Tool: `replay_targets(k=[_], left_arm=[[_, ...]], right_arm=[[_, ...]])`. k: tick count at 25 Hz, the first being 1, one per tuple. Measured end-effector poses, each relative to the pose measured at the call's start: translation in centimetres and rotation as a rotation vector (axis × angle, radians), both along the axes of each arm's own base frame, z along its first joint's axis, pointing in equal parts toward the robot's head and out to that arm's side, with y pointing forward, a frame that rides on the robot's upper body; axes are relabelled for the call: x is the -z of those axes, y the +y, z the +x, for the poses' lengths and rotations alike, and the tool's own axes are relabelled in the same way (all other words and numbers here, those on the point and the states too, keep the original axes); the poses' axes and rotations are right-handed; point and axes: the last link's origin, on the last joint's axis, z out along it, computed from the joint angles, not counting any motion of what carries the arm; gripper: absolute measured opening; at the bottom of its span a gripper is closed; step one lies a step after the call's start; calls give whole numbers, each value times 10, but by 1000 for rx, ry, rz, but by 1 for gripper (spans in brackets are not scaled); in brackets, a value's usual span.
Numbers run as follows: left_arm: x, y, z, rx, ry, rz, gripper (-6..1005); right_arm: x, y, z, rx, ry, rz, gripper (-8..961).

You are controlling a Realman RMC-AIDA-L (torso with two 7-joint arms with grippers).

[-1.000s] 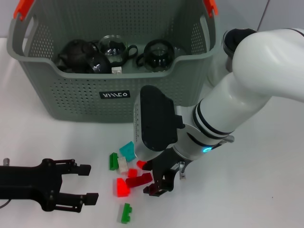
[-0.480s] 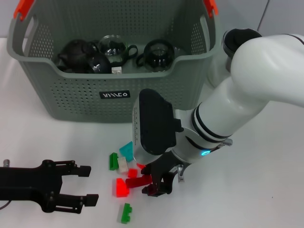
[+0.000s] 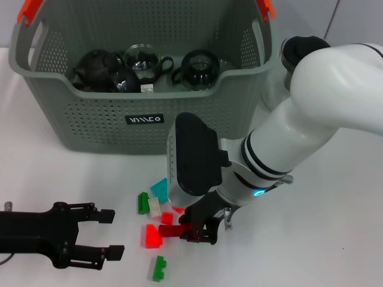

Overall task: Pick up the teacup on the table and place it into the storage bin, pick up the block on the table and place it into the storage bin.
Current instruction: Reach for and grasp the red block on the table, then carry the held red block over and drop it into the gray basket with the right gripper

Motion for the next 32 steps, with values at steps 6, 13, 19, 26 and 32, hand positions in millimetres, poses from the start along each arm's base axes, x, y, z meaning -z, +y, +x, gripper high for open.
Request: replay_targets(k=[6,13,19,26,32], left_arm=[[0,0,0,0,0,0,844],[0,0,0,1,-1,-2,844],[0,-1,1,-1,-6,-7,844],[-2,-3,1,-3,-19,-8,844],[-2,-3,2,-3,-29,4,843]], right_arm=[[1,-1,0,-10,-1,0,293],[-1,1,-2,-15,3,5,197],[-8,3,-8,-3,20,24,198],[-44,7,-24,27,97,66,199],[-90,6,-61,23,240,102,199]])
